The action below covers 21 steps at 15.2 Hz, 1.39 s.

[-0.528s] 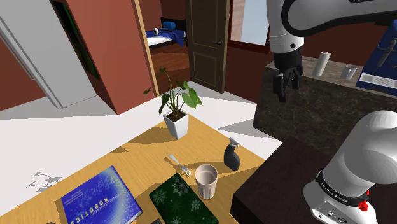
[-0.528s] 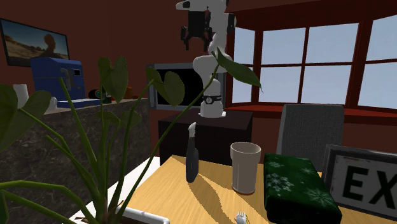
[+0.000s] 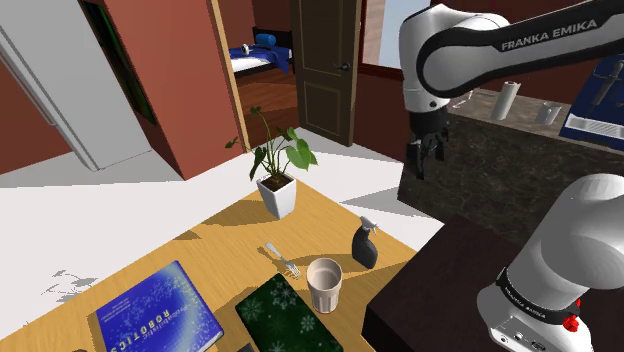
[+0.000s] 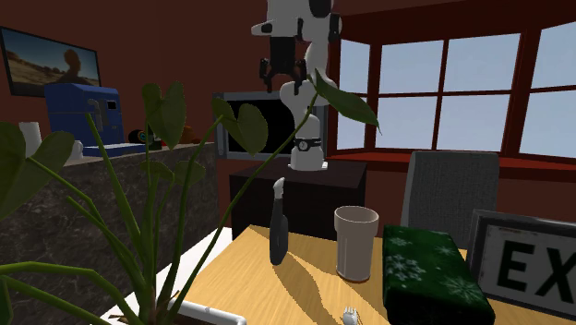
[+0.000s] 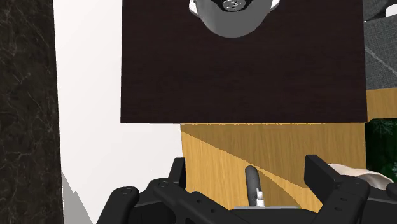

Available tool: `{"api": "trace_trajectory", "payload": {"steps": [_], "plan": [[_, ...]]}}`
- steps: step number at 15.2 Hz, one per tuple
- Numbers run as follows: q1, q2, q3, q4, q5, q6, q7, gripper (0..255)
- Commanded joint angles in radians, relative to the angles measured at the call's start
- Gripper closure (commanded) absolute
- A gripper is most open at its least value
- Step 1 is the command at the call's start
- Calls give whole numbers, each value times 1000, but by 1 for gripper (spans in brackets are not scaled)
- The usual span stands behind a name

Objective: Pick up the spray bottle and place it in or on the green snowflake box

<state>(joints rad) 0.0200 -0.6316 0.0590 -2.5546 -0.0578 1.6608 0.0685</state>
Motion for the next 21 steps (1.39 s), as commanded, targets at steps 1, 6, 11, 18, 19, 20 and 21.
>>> {"api": "trace_trajectory", "payload": {"steps": [1, 6, 11, 18, 19, 20, 21], "plan": [[0, 47, -3, -31, 6, 92, 5, 0], [1, 198, -3, -68, 24, 305, 17, 0], [4, 384, -2, -62, 42, 511, 24, 0], [10, 673, 2, 14, 70, 761, 24, 0], [11, 715, 3, 31, 75, 791, 23, 0], [12, 757, 4, 50, 80, 820, 21, 0], [13, 797, 5, 69, 84, 846, 20, 0]]}}
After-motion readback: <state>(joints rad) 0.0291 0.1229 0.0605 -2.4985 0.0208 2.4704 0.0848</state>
